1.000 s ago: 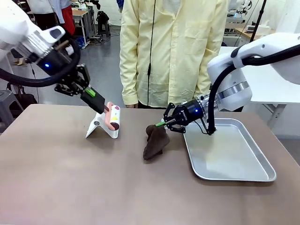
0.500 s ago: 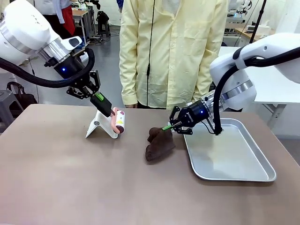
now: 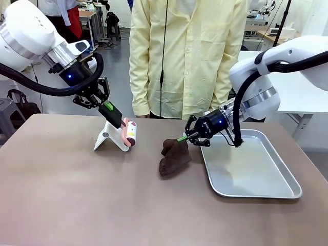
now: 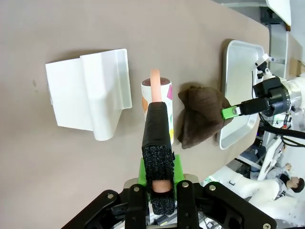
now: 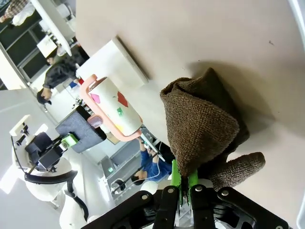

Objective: Clean the surface of the table.
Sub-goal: Return the Lint Roller and towel to their original positions.

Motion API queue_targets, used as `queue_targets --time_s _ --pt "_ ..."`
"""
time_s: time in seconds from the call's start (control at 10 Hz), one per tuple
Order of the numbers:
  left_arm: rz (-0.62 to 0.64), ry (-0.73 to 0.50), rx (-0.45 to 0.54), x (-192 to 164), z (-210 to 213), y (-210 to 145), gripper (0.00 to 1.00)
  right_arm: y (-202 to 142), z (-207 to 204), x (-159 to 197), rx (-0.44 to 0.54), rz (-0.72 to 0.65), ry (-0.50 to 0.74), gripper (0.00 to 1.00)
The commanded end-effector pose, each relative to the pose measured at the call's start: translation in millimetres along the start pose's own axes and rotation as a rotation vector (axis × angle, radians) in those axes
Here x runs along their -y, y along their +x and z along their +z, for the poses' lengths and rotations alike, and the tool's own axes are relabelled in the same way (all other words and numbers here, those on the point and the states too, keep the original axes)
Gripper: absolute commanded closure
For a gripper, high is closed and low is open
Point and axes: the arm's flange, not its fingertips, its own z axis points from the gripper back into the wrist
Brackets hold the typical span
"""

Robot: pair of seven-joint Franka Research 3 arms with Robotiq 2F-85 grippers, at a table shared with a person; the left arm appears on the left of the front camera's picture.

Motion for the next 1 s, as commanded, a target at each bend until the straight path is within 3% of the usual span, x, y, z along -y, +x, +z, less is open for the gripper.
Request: queue_targets --time_s 0.0,0.4,0.9 --pt "0.000 0.000 0.000 0.1 0.1 0.0 0.78 0.0 0.0 0.0 0.000 0.000 0.000 0.94" --pt "-0.009 0.053 0.055 -5.9 -4.4 11.7 0.78 6.1 -11.9 -3.5 0.084 -0.021 -0.061 0.94" --pt "0.034 0.073 0.043 -20.2 -13.4 30.6 0.78 20.9 -23.6 -3.6 0.080 -0.057 -0.090 0.94"
